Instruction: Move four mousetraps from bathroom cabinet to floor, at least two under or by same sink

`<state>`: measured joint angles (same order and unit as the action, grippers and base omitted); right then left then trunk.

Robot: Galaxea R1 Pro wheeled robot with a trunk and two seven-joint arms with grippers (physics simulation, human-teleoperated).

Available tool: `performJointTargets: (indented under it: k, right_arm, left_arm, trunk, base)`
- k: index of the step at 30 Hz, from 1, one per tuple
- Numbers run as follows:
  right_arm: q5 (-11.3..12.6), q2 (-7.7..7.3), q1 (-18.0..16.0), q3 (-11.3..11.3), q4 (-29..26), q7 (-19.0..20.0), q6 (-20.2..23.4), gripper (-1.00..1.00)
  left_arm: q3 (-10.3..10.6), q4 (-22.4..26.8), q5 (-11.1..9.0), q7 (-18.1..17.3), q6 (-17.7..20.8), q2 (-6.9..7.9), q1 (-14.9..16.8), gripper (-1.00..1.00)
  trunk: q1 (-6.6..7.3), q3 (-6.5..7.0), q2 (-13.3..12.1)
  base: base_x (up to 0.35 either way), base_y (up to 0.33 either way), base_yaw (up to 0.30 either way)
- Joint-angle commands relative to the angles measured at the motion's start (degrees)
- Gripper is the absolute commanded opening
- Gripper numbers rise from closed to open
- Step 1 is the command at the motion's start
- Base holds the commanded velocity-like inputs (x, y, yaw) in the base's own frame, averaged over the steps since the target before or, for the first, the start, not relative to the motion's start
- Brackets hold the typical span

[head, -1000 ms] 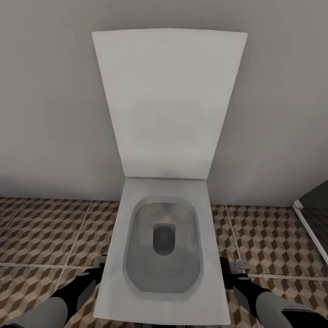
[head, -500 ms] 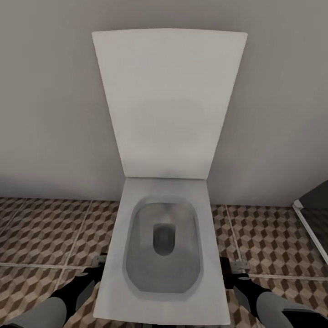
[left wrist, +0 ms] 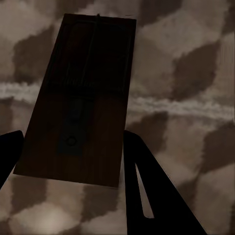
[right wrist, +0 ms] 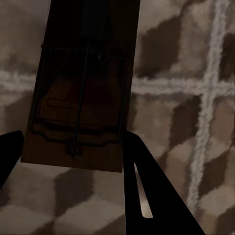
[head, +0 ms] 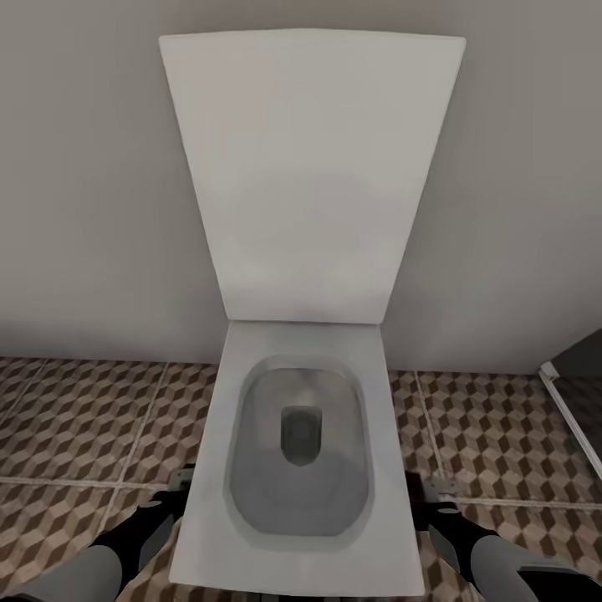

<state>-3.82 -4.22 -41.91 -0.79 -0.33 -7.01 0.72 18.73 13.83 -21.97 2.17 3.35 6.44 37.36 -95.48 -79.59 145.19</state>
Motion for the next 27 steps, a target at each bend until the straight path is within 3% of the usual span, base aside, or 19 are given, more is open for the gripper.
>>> performJointTargets:
  k: [1, 6, 27]
  right_arm:
    - [-0.3, 0.0, 0.0, -0.1, 0.0, -0.1, 0.0, -1.0]
    - [-0.3, 0.0, 0.0, -0.1, 0.0, -0.1, 0.0, -1.0]
    - [-0.3, -0.03, 0.0, -0.1, 0.0, -0.2, 0.0, -1.0]
  left_arm:
    - [0.5, 0.2, -0.3, 0.4, 0.3, 0.06, 0.0, -1.0]
    - [0.5, 0.1, -0.3, 0.4, 0.3, 0.12, 0.0, -1.0]
    - [0.5, 0.2, -0.3, 0.5, 0.3, 0.19, 0.0, -1.0]
  trunk:
    - [-0.01, -0.26, 0.0]
    - [-0.14, -1.37, 0.1]
    - [-0.14, -1.37, 0.1]
  base:
    - [0.0, 0.0, 0.0]
    - [0.0, 0.0, 0.0]
    - [0.0, 0.0, 0.0]
